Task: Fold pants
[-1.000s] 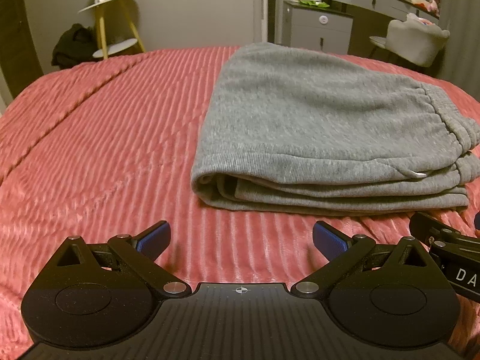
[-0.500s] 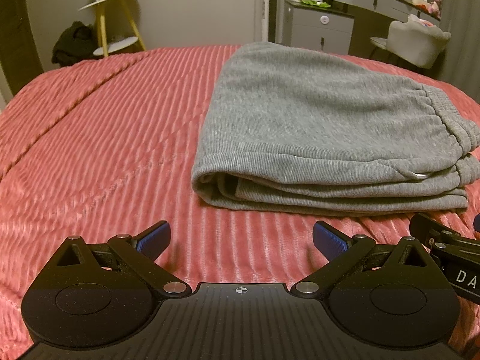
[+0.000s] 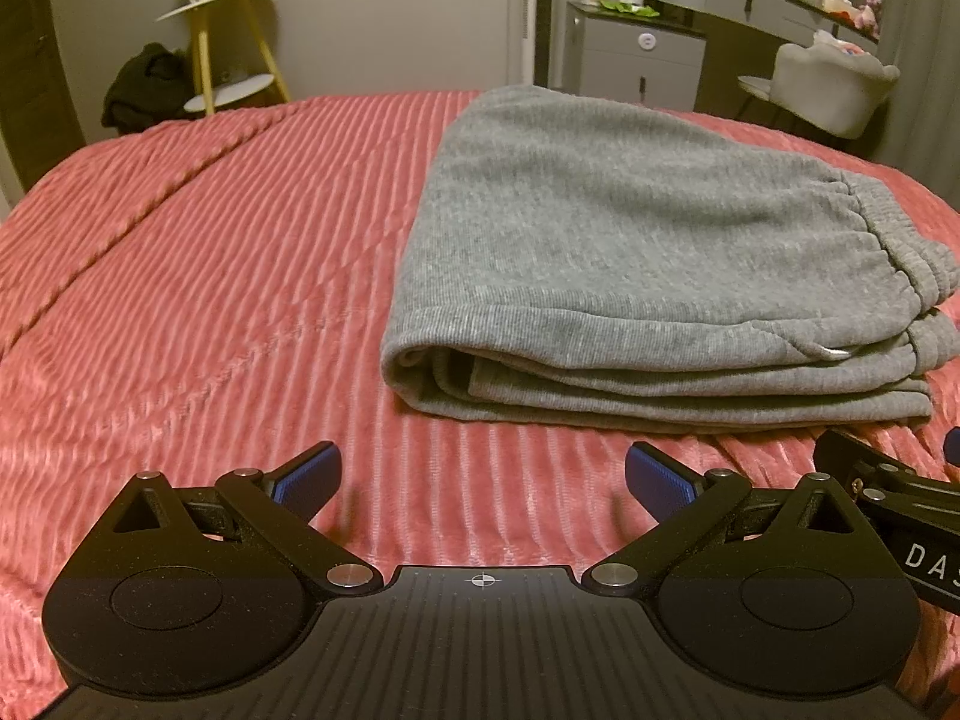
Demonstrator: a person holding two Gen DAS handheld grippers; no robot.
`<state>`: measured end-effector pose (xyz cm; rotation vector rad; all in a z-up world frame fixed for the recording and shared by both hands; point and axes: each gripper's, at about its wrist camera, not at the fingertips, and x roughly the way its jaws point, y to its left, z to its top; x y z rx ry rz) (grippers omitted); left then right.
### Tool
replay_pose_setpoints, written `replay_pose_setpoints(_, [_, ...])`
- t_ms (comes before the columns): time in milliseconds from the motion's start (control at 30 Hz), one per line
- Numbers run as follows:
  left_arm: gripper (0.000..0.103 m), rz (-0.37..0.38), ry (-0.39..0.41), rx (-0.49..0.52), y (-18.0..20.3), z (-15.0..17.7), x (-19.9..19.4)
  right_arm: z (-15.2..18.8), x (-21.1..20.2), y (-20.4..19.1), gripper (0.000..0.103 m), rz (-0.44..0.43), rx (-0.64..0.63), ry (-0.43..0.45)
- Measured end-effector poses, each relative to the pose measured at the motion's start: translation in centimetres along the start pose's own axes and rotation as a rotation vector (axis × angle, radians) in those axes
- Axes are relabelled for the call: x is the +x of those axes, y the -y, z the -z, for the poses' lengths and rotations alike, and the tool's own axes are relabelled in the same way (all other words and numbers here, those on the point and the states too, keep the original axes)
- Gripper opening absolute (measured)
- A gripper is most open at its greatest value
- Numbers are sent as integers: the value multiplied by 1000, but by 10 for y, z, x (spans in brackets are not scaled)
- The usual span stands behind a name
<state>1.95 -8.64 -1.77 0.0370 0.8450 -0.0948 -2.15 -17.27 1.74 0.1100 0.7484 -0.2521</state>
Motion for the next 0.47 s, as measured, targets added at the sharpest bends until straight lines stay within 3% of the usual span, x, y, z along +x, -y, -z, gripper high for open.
replay_pose_setpoints(467, [103, 28, 15, -8, -4, 0, -1, 0, 1, -2, 99, 2, -7, -1])
